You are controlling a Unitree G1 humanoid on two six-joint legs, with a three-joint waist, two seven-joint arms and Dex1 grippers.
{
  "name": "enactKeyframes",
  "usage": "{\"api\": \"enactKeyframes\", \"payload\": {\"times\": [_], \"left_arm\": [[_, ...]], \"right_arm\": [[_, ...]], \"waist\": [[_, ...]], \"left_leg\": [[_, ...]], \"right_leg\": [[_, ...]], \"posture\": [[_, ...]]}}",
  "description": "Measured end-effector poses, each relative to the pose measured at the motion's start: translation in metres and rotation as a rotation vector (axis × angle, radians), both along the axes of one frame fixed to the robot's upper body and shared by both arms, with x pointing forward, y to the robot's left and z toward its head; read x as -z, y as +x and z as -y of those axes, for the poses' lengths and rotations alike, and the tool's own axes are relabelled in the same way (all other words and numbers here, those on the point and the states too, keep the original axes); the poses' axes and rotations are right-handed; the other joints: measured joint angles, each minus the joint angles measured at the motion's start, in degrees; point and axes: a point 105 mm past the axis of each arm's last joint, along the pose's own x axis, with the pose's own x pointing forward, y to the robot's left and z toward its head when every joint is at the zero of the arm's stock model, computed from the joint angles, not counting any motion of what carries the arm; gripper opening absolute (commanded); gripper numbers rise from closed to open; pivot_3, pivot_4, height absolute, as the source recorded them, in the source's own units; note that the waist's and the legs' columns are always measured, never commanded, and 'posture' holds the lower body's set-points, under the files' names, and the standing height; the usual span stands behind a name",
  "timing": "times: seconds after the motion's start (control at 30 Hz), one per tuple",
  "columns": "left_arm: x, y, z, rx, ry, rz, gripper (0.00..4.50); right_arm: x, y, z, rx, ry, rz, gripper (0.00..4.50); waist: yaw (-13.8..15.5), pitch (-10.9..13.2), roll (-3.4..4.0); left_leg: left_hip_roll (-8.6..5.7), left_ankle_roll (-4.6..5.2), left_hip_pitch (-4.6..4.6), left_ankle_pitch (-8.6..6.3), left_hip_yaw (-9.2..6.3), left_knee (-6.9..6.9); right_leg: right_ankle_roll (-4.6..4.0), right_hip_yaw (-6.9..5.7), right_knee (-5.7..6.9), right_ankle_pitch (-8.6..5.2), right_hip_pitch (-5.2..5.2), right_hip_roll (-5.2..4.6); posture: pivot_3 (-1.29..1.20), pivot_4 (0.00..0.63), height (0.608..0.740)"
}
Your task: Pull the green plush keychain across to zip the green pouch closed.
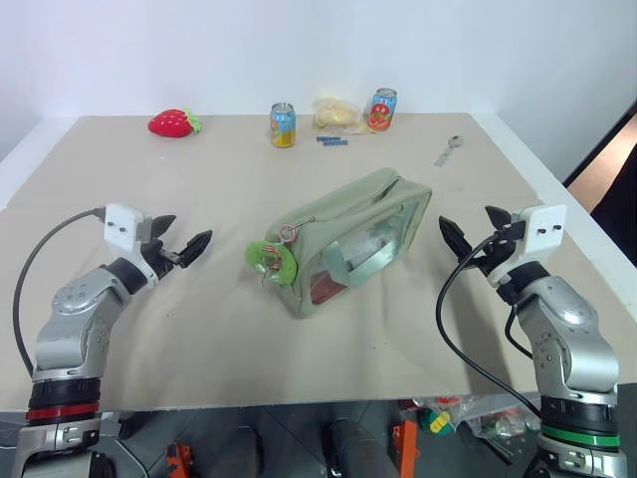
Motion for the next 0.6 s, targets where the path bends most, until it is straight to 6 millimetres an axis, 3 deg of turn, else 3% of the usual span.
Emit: {"api": "enactKeyframes", "payload": {"times": [0.07, 0.17, 0.3, 0.37, 0.47, 0.6], "left_arm": [[-0.002, 0.000, 0.001, 0.017, 0.010, 0.005, 4.46], [-0.024, 0.002, 0.009, 0.084, 0.003, 0.046, 4.46], [-0.091, -0.023, 0.053, 0.414, 0.024, 0.155, 4.46], [-0.107, -0.046, 0.074, 0.602, 0.066, 0.146, 4.46], [-0.100, -0.069, 0.093, 0.792, 0.094, 0.045, 4.46], [-0.087, -0.079, 0.103, 0.888, 0.115, -0.044, 4.46]], "right_arm": [[0.000, 0.000, 0.000, 0.002, 0.001, 0.000, 4.45], [0.000, 0.000, 0.002, 0.006, 0.006, -0.004, 4.45], [-0.003, 0.002, 0.000, -0.019, 0.039, -0.026, 4.45], [-0.009, 0.003, -0.001, -0.043, 0.033, -0.034, 4.45], [-0.025, 0.003, -0.004, -0.095, -0.012, -0.019, 4.45], [-0.089, 0.000, -0.016, -0.246, -0.189, 0.101, 4.45]], "waist": [[0.0, 0.0, 0.00], [0.0, 0.0, -0.03], [0.0, 0.1, -0.08], [-0.2, 0.0, -0.06], [-0.4, 0.1, 0.01], [-0.4, 0.2, 0.15]], "left_leg": [[0.00, 0.00, 0.00, 0.00, -0.01, 0.00], [0.00, 0.00, -0.04, 0.00, -0.03, 0.01], [-0.05, -0.01, -0.07, -0.01, 0.02, 0.02], [-0.06, -0.01, -0.03, -0.10, 0.14, 0.00], [-0.02, 0.16, 0.03, -0.21, 0.26, -0.03], [0.03, 0.17, -0.04, -0.20, 0.35, -0.02]], "right_leg": [[0.00, 0.00, 0.00, 0.00, 0.00, 0.00], [0.00, -0.01, 0.00, 0.00, -0.03, 0.03], [0.01, 0.11, -0.02, 0.00, -0.03, 0.01], [0.07, 0.25, -0.01, -0.04, -0.03, 0.02], [0.08, 0.39, 0.00, -0.09, -0.11, 0.10], [0.07, 0.49, 0.08, -0.07, -0.33, 0.22]], "posture": [[0.00, 0.150, 0.740], [0.00, 0.150, 0.740], [0.00, 0.150, 0.740], [0.00, 0.150, 0.740], [0.00, 0.150, 0.740], [0.00, 0.150, 0.740]]}}
